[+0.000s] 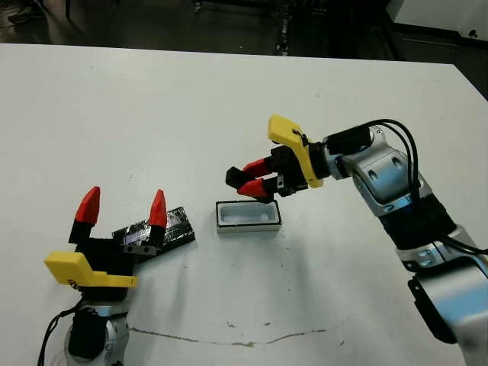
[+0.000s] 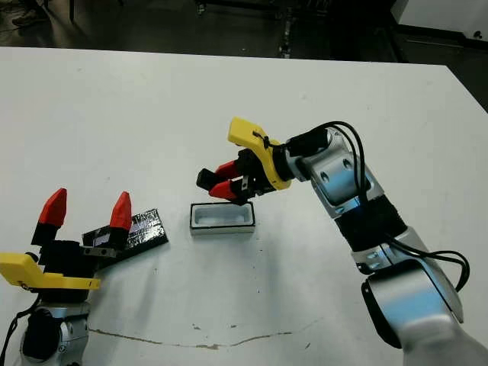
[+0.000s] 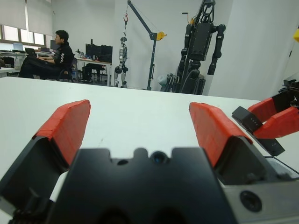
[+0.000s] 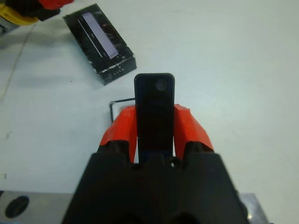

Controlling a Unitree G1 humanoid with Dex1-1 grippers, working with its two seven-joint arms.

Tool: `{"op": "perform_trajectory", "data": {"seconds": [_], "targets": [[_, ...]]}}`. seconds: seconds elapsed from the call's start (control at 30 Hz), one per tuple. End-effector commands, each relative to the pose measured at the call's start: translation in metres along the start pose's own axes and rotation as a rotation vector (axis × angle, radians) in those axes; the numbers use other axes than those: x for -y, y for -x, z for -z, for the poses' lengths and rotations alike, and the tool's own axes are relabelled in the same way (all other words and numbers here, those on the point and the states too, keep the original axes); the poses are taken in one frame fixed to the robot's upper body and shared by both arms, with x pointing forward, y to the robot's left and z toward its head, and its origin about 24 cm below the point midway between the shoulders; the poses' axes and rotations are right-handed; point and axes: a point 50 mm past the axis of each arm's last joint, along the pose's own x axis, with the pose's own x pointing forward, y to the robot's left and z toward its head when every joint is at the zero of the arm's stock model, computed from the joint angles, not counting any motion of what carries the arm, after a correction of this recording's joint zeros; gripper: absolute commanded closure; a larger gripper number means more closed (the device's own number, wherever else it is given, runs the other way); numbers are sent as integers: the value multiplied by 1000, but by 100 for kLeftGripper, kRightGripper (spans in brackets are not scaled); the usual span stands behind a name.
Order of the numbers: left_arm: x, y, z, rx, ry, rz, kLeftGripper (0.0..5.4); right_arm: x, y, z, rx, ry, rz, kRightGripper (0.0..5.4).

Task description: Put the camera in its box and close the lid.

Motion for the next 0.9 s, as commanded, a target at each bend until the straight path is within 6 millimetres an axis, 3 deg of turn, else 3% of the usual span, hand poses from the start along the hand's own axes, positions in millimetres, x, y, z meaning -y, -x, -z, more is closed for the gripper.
{"op": "perform_trajectory", "data": {"seconds": [0.03, 0.9], "targets": [[-2, 2, 3, -22, -4, 3, 0, -4, -2, 5, -12, -28, -23, 374], [-3, 4, 2, -22, 0, -3, 0, -11, -10, 18, -78, 18, -19, 374]]}}
